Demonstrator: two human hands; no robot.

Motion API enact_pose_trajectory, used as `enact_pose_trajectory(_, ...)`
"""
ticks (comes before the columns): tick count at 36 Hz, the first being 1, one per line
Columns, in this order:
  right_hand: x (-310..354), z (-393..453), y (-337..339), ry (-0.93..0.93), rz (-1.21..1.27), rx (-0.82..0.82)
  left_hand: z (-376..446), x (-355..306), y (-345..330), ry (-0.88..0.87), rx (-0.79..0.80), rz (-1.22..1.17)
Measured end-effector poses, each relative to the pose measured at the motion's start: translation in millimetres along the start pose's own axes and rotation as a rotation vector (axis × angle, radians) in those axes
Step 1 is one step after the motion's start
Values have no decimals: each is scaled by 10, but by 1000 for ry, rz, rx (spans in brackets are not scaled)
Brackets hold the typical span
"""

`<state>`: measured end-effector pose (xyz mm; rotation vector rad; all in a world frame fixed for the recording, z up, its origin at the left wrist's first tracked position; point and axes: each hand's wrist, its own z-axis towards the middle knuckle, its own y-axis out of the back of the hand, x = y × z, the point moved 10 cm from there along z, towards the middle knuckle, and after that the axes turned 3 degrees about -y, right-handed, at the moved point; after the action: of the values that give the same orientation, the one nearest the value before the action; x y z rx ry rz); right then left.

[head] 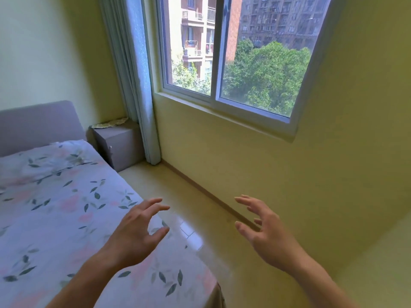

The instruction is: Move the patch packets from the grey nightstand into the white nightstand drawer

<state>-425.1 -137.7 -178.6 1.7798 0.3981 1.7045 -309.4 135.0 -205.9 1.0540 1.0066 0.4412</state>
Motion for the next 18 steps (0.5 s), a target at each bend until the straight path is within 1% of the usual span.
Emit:
enact_pose_trajectory(3, -280, 387, 277, -16, -6, 2, 624, -159, -200, 11, 1, -35)
enact_pose_trajectory(7, -671, 899, 753, -24, -21, -22, 1509, -631, -459, -63, -17, -77)
enact_pose_trajectory(10, -939, 1261, 1092, -53, 18, -50, 2045, -1026, -621, -109, -8, -122)
enact_pose_trajectory(13, -1105, 1691, 1311, -32, 21, -40, 2540, -1338, -787, -145, -2, -159)
enact_pose_trajectory(16, -1329, 2188, 1436, -23, 45, -13, 3016, -1454, -954, -142, -5, -146)
enact_pose_trajectory(18, -1469, 2521, 1475, -13, 63, 18, 3305, -1432, -1048, -106, -14, -136)
